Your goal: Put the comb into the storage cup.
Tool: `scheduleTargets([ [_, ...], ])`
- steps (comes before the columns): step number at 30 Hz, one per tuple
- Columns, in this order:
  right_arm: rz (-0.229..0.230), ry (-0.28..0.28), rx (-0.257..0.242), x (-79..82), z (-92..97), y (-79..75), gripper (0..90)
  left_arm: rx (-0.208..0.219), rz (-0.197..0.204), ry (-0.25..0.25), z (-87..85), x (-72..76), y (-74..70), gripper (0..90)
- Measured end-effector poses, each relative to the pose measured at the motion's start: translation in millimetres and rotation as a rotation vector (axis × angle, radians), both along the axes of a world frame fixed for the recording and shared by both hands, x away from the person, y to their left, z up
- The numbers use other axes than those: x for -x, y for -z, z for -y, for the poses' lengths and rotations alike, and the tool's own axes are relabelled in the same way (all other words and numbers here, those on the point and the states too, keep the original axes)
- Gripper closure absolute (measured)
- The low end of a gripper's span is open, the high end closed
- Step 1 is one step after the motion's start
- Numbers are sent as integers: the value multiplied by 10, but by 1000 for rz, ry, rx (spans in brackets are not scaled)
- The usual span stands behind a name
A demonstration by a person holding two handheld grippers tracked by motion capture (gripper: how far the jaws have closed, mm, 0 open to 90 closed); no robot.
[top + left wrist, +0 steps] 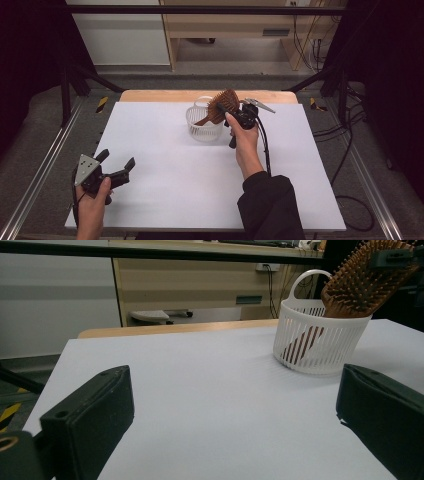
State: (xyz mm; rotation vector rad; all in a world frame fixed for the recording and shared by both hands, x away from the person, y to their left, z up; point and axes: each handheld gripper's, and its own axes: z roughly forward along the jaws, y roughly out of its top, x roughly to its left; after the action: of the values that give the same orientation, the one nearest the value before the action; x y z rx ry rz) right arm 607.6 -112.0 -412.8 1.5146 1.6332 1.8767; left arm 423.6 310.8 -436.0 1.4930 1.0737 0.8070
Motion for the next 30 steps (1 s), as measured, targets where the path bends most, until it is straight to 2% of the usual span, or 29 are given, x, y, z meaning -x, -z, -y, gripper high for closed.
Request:
scheduleTargets([
  [8,2,8,28,9,5,-12,323,1,0,-1,-7,-2,0,22],
  [18,6,3,72,16,13,-19,277,-2,0,0,-3,-3,1,22],
  [28,-6,7,105,23,-11,-15,181,-1,1,-1,-5,-2,-1,22],
  [30,-25,-2,106,18,-10,-10,158,-1,1,-1,-5,-2,0,22],
])
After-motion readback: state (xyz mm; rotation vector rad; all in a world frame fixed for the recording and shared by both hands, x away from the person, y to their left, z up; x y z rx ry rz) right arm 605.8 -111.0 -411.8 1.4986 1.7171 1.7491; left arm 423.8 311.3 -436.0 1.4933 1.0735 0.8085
